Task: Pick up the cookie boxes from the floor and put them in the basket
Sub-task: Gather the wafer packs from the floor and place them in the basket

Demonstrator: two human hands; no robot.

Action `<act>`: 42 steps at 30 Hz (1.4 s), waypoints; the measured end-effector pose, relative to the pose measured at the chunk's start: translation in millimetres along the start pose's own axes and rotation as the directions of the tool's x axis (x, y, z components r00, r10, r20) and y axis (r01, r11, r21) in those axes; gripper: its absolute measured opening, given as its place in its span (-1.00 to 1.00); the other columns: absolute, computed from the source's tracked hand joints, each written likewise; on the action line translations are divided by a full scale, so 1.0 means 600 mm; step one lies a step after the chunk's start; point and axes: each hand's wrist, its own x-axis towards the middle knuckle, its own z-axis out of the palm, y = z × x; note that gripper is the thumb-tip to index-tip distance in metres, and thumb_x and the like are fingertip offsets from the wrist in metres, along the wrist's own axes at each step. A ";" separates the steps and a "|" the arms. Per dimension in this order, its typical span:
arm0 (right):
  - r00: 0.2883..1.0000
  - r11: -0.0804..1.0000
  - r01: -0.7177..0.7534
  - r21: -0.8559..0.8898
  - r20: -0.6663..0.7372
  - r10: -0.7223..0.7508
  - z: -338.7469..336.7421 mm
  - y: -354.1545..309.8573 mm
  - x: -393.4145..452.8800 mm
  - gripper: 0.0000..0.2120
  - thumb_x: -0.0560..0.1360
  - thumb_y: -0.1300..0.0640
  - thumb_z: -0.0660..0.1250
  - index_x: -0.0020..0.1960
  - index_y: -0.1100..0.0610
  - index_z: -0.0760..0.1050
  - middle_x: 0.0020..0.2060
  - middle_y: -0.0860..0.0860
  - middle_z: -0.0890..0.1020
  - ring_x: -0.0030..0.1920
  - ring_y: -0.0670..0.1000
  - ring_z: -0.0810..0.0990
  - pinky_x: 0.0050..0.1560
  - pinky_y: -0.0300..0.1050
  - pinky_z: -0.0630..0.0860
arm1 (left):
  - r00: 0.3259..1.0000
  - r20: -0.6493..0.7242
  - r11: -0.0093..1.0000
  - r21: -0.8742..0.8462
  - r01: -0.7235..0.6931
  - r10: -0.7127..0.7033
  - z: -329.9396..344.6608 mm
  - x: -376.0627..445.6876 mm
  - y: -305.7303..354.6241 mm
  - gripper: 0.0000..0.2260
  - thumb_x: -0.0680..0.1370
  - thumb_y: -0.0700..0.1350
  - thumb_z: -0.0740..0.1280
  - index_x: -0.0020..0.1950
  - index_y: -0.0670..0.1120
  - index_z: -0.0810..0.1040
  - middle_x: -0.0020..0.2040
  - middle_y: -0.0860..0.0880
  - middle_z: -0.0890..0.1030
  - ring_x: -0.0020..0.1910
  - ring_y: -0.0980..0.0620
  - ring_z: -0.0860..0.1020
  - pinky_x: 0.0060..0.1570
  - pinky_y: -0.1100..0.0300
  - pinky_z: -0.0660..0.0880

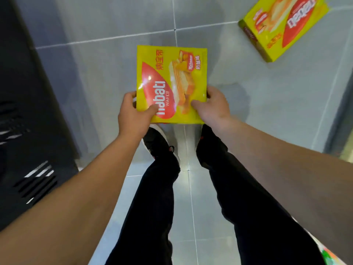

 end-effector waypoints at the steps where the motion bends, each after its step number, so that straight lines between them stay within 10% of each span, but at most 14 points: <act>1: 1.000 1.000 -0.012 0.024 -0.002 0.012 -0.038 -0.006 -0.040 -0.70 0.45 0.14 0.38 0.17 0.00 0.55 -0.02 -0.05 0.62 0.04 0.02 0.59 -0.02 -0.17 0.44 | 0.999 0.044 0.999 -0.031 0.016 -0.015 -0.011 -0.041 0.029 -0.54 0.34 -0.05 0.54 0.15 0.08 0.42 0.00 0.04 0.63 -0.06 0.04 0.64 0.00 -0.02 0.61; 9: 0.999 0.988 -0.030 0.151 0.031 0.026 -0.282 -0.045 -0.352 -0.51 0.45 0.05 0.47 0.32 0.06 0.43 0.15 -0.03 0.55 0.21 0.05 0.55 0.16 -0.04 0.50 | 0.951 0.301 0.986 -0.125 0.106 -0.064 -0.120 -0.341 0.251 -0.46 0.37 -0.12 0.54 0.31 -0.11 0.49 0.06 -0.11 0.67 -0.06 -0.10 0.68 0.02 -0.08 0.60; 16: 0.929 0.970 0.229 -0.086 -0.277 -0.244 -0.409 -0.075 -0.568 -0.01 0.34 -0.13 0.52 0.54 0.20 0.08 0.41 0.17 0.31 0.44 0.16 0.27 0.42 0.06 0.28 | 0.847 0.490 0.919 0.198 -0.340 0.207 -0.189 -0.535 0.417 -0.55 0.37 -0.23 0.52 0.22 0.02 0.55 -0.23 0.06 0.68 -0.28 0.10 0.63 -0.14 0.15 0.58; 20: 0.944 0.945 0.206 0.253 -0.307 -0.123 -0.443 -0.077 -0.671 -0.14 0.34 -0.23 0.42 0.51 -0.07 0.10 0.38 -0.04 0.38 0.37 0.04 0.41 0.28 0.21 0.46 | 0.705 0.670 0.799 0.282 -0.531 0.232 -0.222 -0.632 0.487 -0.48 0.31 -0.26 0.54 0.20 0.07 0.55 -0.01 -0.16 0.67 -0.14 0.00 0.63 0.02 0.00 0.60; 24: 0.965 0.807 0.206 0.554 -0.252 -0.074 -0.421 -0.052 -0.797 -0.71 0.52 -0.10 0.35 0.19 -0.04 0.49 0.08 -0.05 0.66 0.11 0.00 0.63 0.26 0.15 0.50 | 0.581 0.784 0.762 0.236 -0.604 0.218 -0.269 -0.723 0.514 -0.52 0.22 -0.19 0.49 0.11 0.05 0.58 -0.04 -0.10 0.69 -0.15 0.01 0.65 -0.05 0.11 0.61; 33: 0.861 0.372 0.312 0.874 -0.426 0.279 -0.331 0.065 -1.031 -0.75 0.60 -0.13 0.24 0.12 -0.01 0.55 -0.01 0.05 0.71 -0.02 0.09 0.71 0.08 0.21 0.61 | 0.494 0.850 0.922 0.025 -0.385 0.184 -0.240 -0.863 0.430 -0.64 0.54 -0.08 0.35 0.33 -0.03 0.44 0.07 -0.06 0.67 -0.09 -0.10 0.67 -0.07 0.02 0.58; 42: 0.579 -0.023 0.602 0.798 -0.416 0.701 -0.286 0.269 -1.248 -0.75 0.60 -0.08 0.27 -0.01 0.09 0.58 -0.04 0.13 0.71 0.02 0.21 0.68 0.13 0.30 0.56 | 0.189 0.982 0.509 0.169 -0.844 -0.013 -0.084 -1.124 0.301 -0.78 0.49 -0.20 0.43 0.11 -0.07 0.56 -0.09 -0.07 0.69 -0.11 -0.07 0.66 -0.04 -0.02 0.60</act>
